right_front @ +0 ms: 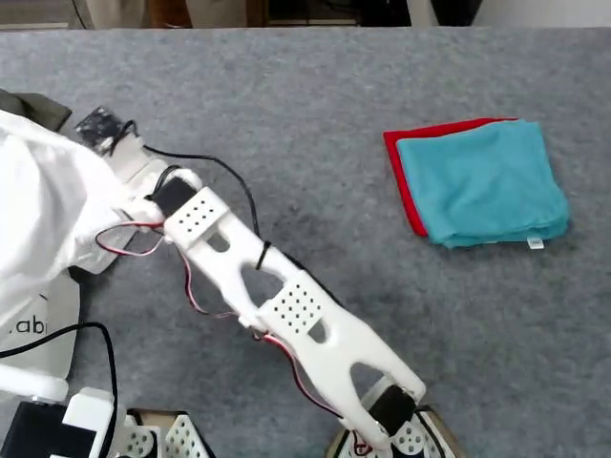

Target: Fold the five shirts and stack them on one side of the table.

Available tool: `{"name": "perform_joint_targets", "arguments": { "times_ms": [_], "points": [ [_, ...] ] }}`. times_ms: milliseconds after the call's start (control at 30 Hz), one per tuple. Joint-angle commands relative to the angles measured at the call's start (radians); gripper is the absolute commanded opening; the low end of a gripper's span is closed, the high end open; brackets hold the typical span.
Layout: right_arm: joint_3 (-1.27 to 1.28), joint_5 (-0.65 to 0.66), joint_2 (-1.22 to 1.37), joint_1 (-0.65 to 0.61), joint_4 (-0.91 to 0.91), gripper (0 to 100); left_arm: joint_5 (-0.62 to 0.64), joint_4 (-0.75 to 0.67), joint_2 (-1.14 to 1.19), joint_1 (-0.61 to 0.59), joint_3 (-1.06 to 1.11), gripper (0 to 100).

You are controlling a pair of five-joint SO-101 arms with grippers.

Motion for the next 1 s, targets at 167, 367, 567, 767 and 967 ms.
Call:
{"name": "perform_joint_targets", "arguments": {
  "times_ms": [167,367,567,767,967],
  "points": [
    [-0.232,-0.029,-0.019,0.059,0.241,0.2,0.005,0.011,-0.035,-0.003,-0.068,2],
    [-0.363,-0.035,-0.039,0.056,0.442,0.2,0.066,0.011,-0.035,-0.002,-0.152,2],
    [-0.358,-0.029,-0.177,0.073,0.677,0.2,0.072,0.011,-0.035,-0.002,-0.166,2],
    [-0.348,-0.028,-0.294,0.067,0.744,0.2,0.074,0.011,-0.035,0.023,-0.169,2],
    [-0.348,-0.035,-0.302,0.053,0.747,0.2,0.106,0.011,-0.035,0.021,-0.17,2]
  ]
}}
